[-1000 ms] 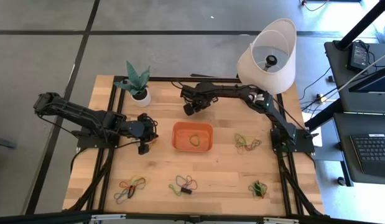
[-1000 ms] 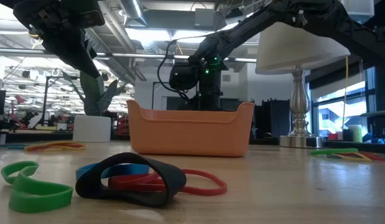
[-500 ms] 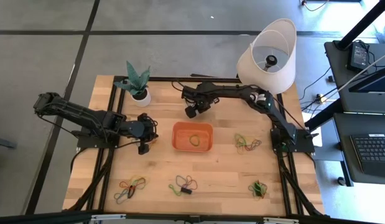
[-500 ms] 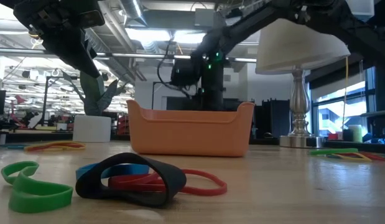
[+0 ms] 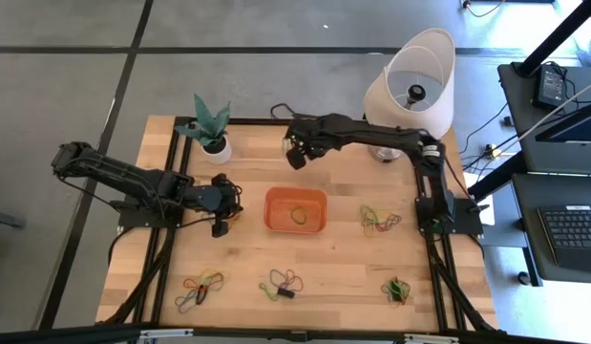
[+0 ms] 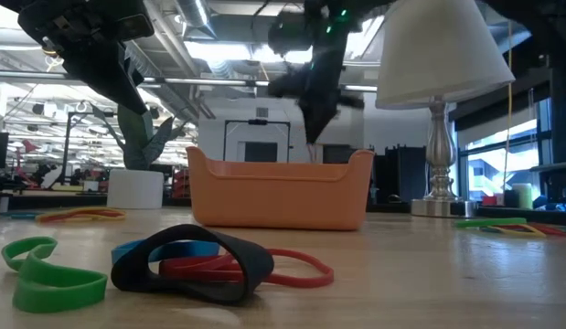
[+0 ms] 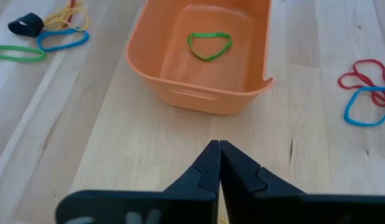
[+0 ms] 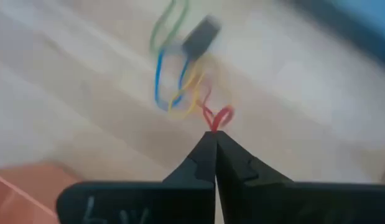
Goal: Pick and place rubber bands into bin
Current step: Put the red rubber band into the orange bin
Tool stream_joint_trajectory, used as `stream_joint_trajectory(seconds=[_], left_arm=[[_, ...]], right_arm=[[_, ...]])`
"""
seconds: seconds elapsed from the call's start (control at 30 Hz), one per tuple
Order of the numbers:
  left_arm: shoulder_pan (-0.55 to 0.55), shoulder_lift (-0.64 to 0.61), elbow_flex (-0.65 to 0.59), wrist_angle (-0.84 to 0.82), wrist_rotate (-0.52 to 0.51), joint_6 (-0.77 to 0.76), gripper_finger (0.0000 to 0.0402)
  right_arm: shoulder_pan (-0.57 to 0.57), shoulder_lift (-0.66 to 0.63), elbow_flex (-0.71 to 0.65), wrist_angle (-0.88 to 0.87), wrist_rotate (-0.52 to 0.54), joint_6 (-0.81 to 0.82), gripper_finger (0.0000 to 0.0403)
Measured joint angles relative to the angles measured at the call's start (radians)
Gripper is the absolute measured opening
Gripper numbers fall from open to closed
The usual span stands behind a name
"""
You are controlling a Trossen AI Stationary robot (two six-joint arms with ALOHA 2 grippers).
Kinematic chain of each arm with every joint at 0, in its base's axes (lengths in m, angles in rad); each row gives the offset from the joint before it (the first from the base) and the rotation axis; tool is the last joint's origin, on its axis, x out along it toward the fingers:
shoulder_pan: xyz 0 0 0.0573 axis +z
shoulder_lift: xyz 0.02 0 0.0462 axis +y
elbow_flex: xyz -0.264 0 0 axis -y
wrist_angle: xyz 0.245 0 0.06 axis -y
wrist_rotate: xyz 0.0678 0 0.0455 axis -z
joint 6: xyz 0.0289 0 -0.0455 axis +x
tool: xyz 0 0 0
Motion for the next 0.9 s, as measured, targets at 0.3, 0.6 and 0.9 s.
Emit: stream_joint_trajectory(seconds=[0.3,0.6,0.9], left_arm=[[0.0,0.0,0.0,0.0,0.0,0.0,0.0005],[0.0,0.0,0.0,0.0,0.0,0.0,0.0002],[0.0,0.0,0.0,0.0,0.001,0.058,0.0005]], right_arm=[[0.036,-0.156,0.002,0.03,0.092,-0.001,0.0001],[0.137,-0.207,0.002,0.029,0.095,0.037,0.0],[0.33,-0.208,0.002,0.03,0.094,0.195,0.0]])
